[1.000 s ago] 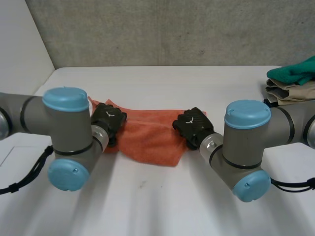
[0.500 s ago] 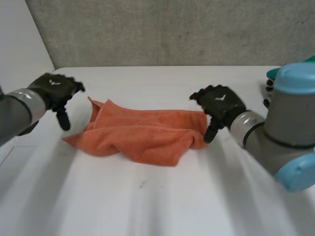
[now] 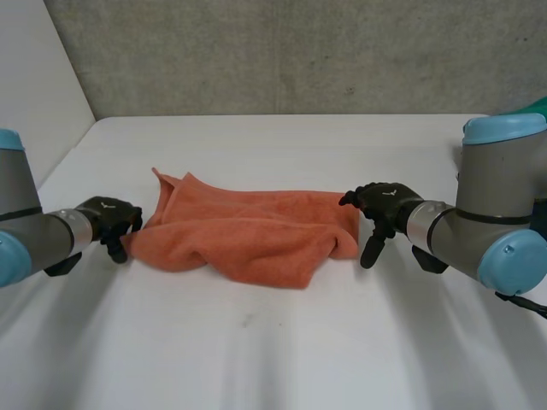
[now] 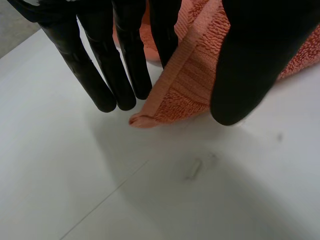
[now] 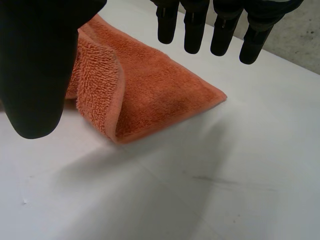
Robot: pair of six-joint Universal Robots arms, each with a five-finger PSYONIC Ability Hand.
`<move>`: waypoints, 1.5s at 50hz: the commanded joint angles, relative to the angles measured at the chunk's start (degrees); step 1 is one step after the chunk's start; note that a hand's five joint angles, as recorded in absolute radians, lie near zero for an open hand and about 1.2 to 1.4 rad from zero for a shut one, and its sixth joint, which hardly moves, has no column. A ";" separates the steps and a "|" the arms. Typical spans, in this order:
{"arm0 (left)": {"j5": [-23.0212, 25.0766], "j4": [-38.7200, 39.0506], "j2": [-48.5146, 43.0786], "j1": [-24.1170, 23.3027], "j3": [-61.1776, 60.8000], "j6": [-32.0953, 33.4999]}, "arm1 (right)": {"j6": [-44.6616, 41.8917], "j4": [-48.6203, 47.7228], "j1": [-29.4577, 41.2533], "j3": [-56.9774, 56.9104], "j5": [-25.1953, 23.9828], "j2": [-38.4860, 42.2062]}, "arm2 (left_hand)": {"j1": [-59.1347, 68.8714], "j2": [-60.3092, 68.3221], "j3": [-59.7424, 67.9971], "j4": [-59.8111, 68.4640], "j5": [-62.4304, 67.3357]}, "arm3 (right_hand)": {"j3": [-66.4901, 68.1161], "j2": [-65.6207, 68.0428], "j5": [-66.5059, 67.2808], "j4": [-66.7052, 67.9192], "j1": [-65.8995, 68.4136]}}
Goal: Fold the laundry.
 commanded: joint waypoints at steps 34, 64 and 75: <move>-8.03 -2.64 43.19 -13.71 7.89 -8.74 | 8.73 -3.45 8.16 -11.57 6.31 9.86 | 32.60 34.56 34.68 34.66 34.79 | -3.60 -3.96 -2.99 -3.91 -4.66; -3.47 -4.67 36.79 -0.71 -1.33 -7.77 | -17.19 -17.18 -2.38 1.60 6.76 -24.13 | 32.60 34.56 34.68 34.66 34.79 | 66.40 66.04 67.01 66.09 65.34; -3.73 -4.40 15.44 -2.20 1.91 -2.76 | -28.70 2.70 -3.88 -3.50 2.98 -15.46 | 32.60 34.56 34.68 34.66 34.79 | 66.40 66.04 67.01 66.09 65.34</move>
